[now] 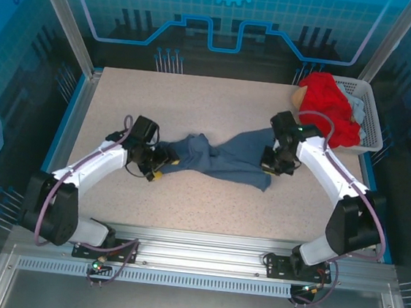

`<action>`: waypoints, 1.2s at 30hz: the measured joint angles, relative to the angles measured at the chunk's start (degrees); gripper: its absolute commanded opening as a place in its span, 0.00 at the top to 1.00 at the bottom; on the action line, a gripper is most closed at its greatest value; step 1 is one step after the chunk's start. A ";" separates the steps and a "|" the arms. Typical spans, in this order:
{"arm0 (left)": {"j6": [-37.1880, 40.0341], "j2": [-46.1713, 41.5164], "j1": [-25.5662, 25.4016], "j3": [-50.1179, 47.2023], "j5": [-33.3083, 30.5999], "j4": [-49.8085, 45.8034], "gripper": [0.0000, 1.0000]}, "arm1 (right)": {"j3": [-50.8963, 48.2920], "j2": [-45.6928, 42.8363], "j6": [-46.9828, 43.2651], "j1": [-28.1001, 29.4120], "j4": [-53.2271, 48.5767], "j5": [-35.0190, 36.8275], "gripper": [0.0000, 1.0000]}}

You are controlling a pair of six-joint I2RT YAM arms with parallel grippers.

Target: Fold and stack the t-shirts

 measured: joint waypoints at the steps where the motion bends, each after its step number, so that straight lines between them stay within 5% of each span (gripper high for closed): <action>1: -1.31 0.07 0.00 -1.18 0.07 0.72 0.24 | -1.03 -0.15 -0.42 -0.96 -0.44 0.83 1.00; 6: -7.87 2.86 -0.22 -2.82 -0.28 4.61 0.05 | -2.80 1.03 -2.58 -3.67 -1.64 5.70 1.00; 12: -16.44 7.96 -0.87 -3.10 -0.55 13.42 0.10 | -4.24 1.27 -3.04 -4.66 -1.16 6.67 1.00; 14: -18.93 10.71 -2.01 -2.91 -0.46 15.56 0.23 | -4.61 1.27 -3.04 -4.66 -1.03 6.69 1.00; 16: -21.07 13.27 -3.21 -2.38 -0.42 16.83 0.60 | -4.72 1.27 -3.04 -4.66 -0.98 6.69 1.00; 17: -21.92 14.21 -3.61 -2.01 -0.37 17.44 0.88 | -4.72 1.25 -3.04 -4.66 -0.92 6.71 1.00; 18: -22.49 15.06 -3.87 -1.53 -0.44 18.05 1.00 | -4.72 1.25 -3.06 -4.66 -0.83 6.69 1.00; 23: -21.81 17.40 -1.03 4.26 -1.03 16.17 1.00 | -1.66 1.55 -4.13 -5.62 -0.83 5.81 1.00; 36: -9.49 28.22 13.35 58.58 -0.92 11.28 1.00 | 63.41 23.45 -6.12 -11.98 -1.49 -2.60 1.00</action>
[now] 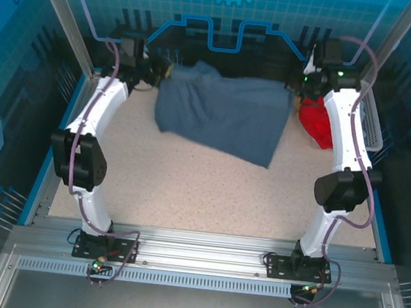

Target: Fold and stack the t-shirts

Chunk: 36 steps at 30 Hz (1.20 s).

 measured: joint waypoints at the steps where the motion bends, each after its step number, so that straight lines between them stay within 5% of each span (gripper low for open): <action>1: 0.48 -0.17 0.79 2.78 -0.07 0.98 1.00 | 3.91 0.28 0.37 -0.31 0.04 -0.31 1.00; 4: 3.06 -3.21 2.27 5.01 -1.05 4.48 1.00 | 8.68 -2.05 1.57 -1.33 1.42 -1.53 1.00; 7: 5.86 -12.98 2.51 -5.11 -3.26 11.72 0.97 | 1.03 -9.66 2.64 -1.79 5.27 -2.71 1.00; 11: 7.21 -31.74 2.29 -29.16 -6.34 17.66 0.42 | -18.97 -22.34 3.63 -1.46 9.70 -4.33 1.00; 13: 7.17 -37.59 2.32 -39.87 -7.32 17.51 0.30 | -30.45 -27.32 4.26 -0.92 11.13 -4.79 1.00; 16: 6.64 -39.54 2.29 -52.30 -8.44 12.00 0.29 | -48.11 -30.27 5.46 0.26 12.59 -6.34 1.00; 21: 5.66 -38.12 2.01 -62.75 -9.07 -5.75 0.33 | -63.25 -18.45 6.23 1.09 11.45 -7.96 1.00; 36: 3.78 -44.46 2.25 -62.77 -10.60 -23.34 0.33 | -59.01 -14.69 2.01 1.36 6.14 -0.44 1.00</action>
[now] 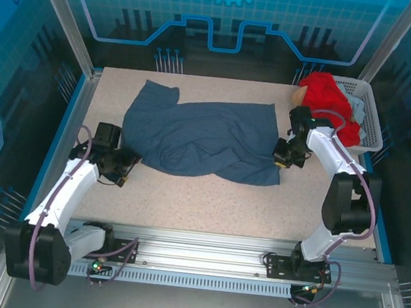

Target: Fold and stack the t-shirts

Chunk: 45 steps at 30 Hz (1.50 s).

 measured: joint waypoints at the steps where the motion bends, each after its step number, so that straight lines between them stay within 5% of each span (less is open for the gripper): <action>1: -0.28 1.49 0.13 0.04 0.07 0.48 0.33 | 0.00 -0.50 -0.24 0.00 -0.42 0.59 1.00; 9: -2.95 21.42 0.37 1.18 3.67 12.70 0.39 | -2.19 -2.97 -1.29 0.02 -1.22 1.25 1.00; 12: -2.71 28.04 0.37 4.26 3.54 15.82 0.57 | -3.23 -3.06 -1.31 0.02 -1.60 1.60 1.00; 16: -2.36 31.93 0.37 6.58 3.43 19.69 1.00 | -3.43 -3.08 -1.51 0.02 -1.81 2.25 1.00; 22: 1.18 30.82 1.90 8.46 -0.81 16.92 1.00 | -3.26 -1.77 -2.27 -0.09 -2.05 3.74 1.00; 25: 3.74 30.08 5.49 10.78 -3.21 13.27 0.93 | -2.21 1.60 -2.60 -0.28 -2.21 3.93 1.00; 27: 5.57 29.97 6.99 13.40 -5.73 10.64 0.76 | -2.01 3.56 -2.80 -0.28 -2.21 3.87 1.00; 29: 6.88 29.07 6.82 16.04 -8.94 8.04 0.45 | -2.03 5.11 -2.80 -0.24 -2.23 3.74 1.00; 31: 6.86 27.28 5.07 17.79 -11.63 5.53 0.42 | -2.03 6.08 -2.78 -0.24 -2.23 3.72 1.00; 37: 6.45 24.83 -12.13 21.00 -11.04 3.15 0.43 | -1.68 8.50 -2.82 -0.24 -2.45 4.35 0.98; 41: 6.75 31.76 -26.80 26.14 -5.60 2.99 0.39 | 0.46 10.91 -3.30 -0.35 -3.02 5.25 0.96; 45: 7.54 40.04 -35.58 30.80 -1.29 2.93 0.30 | 2.71 12.48 -3.50 -0.42 -3.06 5.64 0.95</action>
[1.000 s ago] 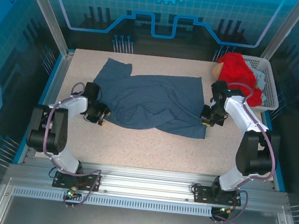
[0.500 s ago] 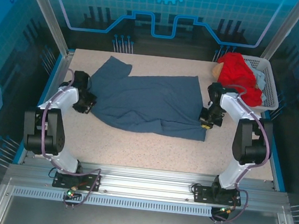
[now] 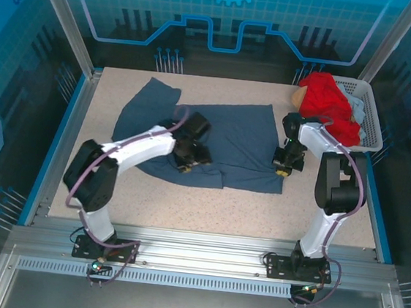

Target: Fold and stack the t-shirts

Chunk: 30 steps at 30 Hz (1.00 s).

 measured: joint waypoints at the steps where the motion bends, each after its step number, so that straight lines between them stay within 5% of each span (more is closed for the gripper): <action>1: 0.24 1.86 -1.29 0.85 0.81 -0.72 0.27 | 0.37 0.28 -0.11 0.00 0.02 0.00 0.95; 5: 0.15 7.37 -3.21 2.67 2.29 -2.38 0.26 | 0.76 0.74 -0.15 0.00 0.02 -0.02 0.95; 7: -0.09 8.98 -3.15 3.02 2.27 -2.64 0.33 | 0.76 0.74 -0.15 0.00 0.04 -0.02 0.95; 9: -0.35 10.49 -3.06 3.91 2.23 -2.69 0.48 | 0.76 0.74 -0.17 0.00 0.04 -0.02 0.95; 13: -1.07 12.46 -2.99 5.42 1.18 -2.49 1.00 | 0.74 0.74 -0.37 0.00 0.11 -0.02 0.96; 18: -0.96 9.11 -2.75 0.70 -2.32 -3.06 1.00 | 0.76 0.76 -0.37 -0.37 0.22 0.00 1.00; 26: -0.83 -13.53 1.44 -12.61 -7.02 -10.03 1.00 | 3.56 2.01 -0.37 -1.62 0.26 0.04 1.00; 27: -0.83 -15.67 1.99 -13.35 -7.26 -10.32 0.97 | 3.85 2.10 -0.37 -1.60 0.24 0.00 1.00; 30: -1.03 -19.63 2.73 -15.23 -7.10 -9.70 0.55 | 4.07 2.16 -0.37 -1.60 0.61 -0.02 1.00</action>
